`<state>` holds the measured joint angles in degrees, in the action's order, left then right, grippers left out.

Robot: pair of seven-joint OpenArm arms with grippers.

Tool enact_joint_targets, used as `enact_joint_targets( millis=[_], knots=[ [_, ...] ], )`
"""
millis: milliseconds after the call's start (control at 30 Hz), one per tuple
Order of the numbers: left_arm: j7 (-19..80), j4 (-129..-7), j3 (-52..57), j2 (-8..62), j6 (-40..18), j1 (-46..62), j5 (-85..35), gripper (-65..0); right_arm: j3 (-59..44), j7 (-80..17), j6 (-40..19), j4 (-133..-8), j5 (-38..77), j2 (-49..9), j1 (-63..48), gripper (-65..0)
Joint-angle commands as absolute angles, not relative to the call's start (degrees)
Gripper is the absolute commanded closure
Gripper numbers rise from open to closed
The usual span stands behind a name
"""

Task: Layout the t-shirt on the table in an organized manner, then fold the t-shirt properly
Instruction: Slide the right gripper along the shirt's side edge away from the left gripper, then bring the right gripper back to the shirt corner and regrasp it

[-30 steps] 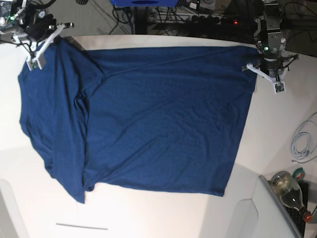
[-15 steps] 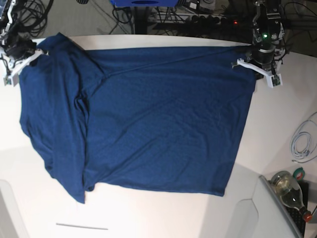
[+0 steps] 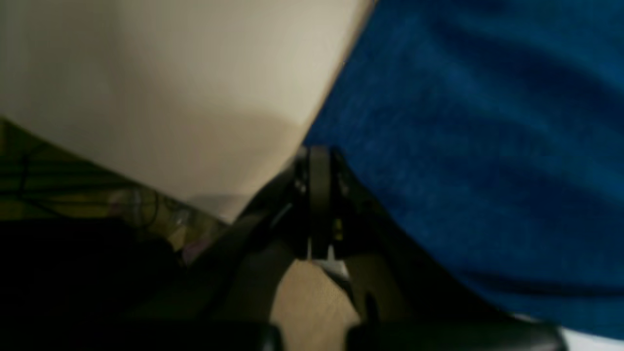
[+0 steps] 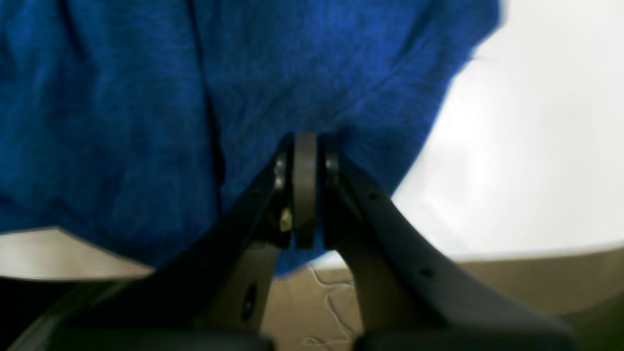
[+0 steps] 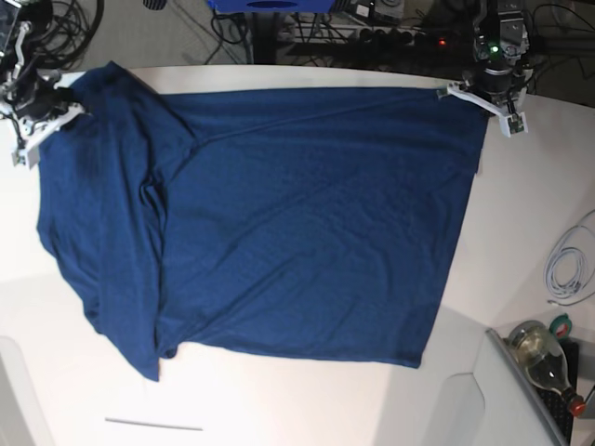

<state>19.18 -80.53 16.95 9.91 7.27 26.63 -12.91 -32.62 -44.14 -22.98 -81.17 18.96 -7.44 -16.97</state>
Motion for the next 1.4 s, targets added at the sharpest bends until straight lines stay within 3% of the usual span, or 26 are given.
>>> enact_joint_targets(
  millis=[0, 233, 400, 567, 700, 867, 933, 1133, 1267, 1367],
  knots=[
    [21.0, -79.3, 17.5, 10.7, 7.3, 25.8, -12.8, 0.0, -32.9, -43.1, -22.7, -80.5, 18.2, -9.4, -17.0, -2.6],
    [21.1, -76.7, 17.4, 13.8, 7.3, 23.0, -12.8, 0.0, -33.4, -42.1, -22.9, -75.3, 5.1, -9.8, -13.8, -2.6],
    [21.3, -77.8, 17.1, 14.1, 7.3, 23.0, -12.8, 0.0, -33.4, -42.0, -23.0, -76.3, 4.3, -9.8, -14.1, -2.6],
    [21.3, -79.7, 17.0, 13.8, 7.3, 24.6, -13.0, 0.0, -33.1, -42.5, -23.2, -84.2, 4.5, -9.0, -17.4, -3.3],
    [21.4, -83.7, 17.4, 13.6, 7.3, 25.9, -13.3, 0.0, -33.1, -43.0, -26.9, -92.9, 4.4, -5.7, -18.2, -3.6],
    [21.4, -90.1, 17.6, 13.8, 7.3, 27.3, -13.4, 0.0, -32.9, -45.3, -28.6, -95.9, 4.4, -5.2, -13.9, -3.8],
    [21.4, -92.2, 18.2, 13.9, 7.3, 27.8, -13.4, 0.0, -32.5, -45.6, -28.8, -93.4, 4.3, -5.6, -9.1, -7.7],
    [25.1, -95.5, 24.2, 13.5, 7.3, 28.4, -13.5, 0.0, -24.6, -44.6, -28.8, -75.6, 4.4, -11.1, 9.7, -36.2],
    [28.8, -95.8, 29.3, 12.7, 7.0, 28.4, -13.5, 0.0, -20.1, -34.7, -28.4, -58.6, 4.2, -12.8, 21.0, -36.6],
    [29.0, -95.8, 32.7, 12.1, 3.1, 28.7, -13.5, 0.0, -17.5, -28.5, -28.2, -44.8, 4.2, -14.5, 27.6, -36.6]
  ],
)
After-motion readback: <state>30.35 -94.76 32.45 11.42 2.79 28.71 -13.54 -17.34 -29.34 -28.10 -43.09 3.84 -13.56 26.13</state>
